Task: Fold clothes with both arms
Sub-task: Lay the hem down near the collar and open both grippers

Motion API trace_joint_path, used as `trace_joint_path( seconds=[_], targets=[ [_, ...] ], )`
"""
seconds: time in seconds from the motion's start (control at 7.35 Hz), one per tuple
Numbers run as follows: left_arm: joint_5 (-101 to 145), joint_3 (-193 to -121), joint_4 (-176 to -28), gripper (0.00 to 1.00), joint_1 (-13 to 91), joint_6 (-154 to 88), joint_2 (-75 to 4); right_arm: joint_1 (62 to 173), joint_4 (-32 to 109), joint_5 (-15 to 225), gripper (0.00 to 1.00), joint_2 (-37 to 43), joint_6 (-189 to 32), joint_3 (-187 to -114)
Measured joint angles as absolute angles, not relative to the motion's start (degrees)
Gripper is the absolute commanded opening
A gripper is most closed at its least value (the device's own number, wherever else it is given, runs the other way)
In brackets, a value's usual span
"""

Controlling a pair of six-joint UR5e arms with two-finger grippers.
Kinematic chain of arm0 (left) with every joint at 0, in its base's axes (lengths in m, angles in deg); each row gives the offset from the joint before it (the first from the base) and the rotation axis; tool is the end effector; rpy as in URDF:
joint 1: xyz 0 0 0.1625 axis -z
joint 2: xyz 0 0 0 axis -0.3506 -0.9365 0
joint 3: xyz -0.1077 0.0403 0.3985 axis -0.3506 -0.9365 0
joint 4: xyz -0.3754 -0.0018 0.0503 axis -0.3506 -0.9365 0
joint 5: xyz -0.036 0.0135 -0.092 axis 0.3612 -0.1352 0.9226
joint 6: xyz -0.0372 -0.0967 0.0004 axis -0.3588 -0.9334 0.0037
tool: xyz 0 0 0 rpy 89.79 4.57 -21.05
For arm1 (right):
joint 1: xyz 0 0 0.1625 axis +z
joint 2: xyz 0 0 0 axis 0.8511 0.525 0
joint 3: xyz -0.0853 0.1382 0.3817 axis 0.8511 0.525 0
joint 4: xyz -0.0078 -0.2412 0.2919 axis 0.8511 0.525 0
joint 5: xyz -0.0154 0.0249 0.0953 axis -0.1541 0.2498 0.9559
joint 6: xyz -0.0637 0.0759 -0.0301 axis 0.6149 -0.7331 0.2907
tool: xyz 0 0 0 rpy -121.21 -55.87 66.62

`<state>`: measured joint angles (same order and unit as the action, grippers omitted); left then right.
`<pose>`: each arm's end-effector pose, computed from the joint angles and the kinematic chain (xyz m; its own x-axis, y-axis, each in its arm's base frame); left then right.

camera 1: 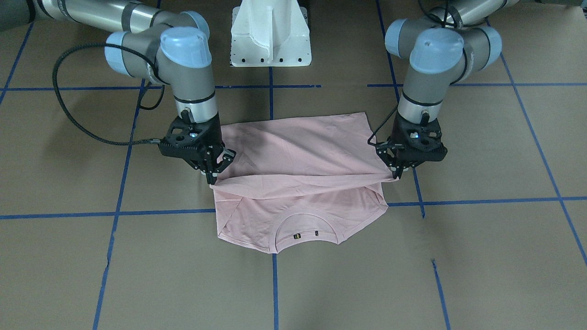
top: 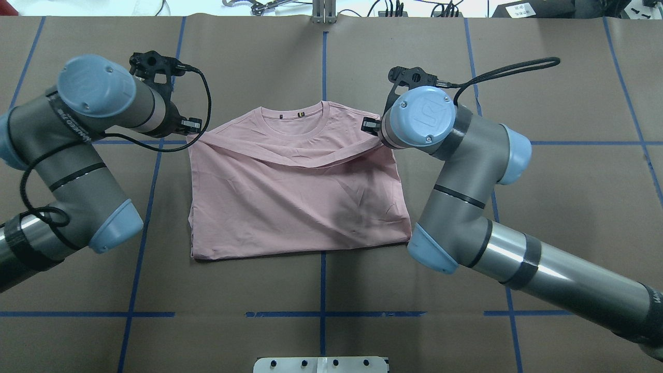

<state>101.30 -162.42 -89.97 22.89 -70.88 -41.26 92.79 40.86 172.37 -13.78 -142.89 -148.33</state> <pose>0.3720 -0.5089 0.3490 0.7486 0.1101 -0.6538 0.1561 0.9291 0.3352 -0.4802 -0.4905 0.2729 0.6331 0.2355 0.7374 -0.4647 0.8775 0.1187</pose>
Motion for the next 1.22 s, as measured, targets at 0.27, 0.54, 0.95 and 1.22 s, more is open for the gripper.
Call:
trace_joint_path(
  seconds=[0.27, 0.54, 0.95, 1.22],
  targets=[
    [100.16, -155.96, -96.87, 0.00, 22.67, -71.00, -41.59, 93.18, 36.79, 172.32, 0.00, -14.57, -142.71, -141.99],
    [99.98, -154.39, -98.46, 0.00, 22.57, -71.10, -41.61, 94.14, 36.22, 172.31, 0.00, -14.64, -142.53, -140.48],
    [99.95, -154.08, -98.74, 0.00, 22.54, -71.04, -41.59, 94.96, 36.15, 172.31, 0.00, -14.78, -142.01, -139.34],
    [99.95, -153.57, -98.88, 0.00, 22.45, -70.97, -41.66, 95.47, 36.09, 172.31, 0.00, -16.43, -141.72, -136.81]
  ],
)
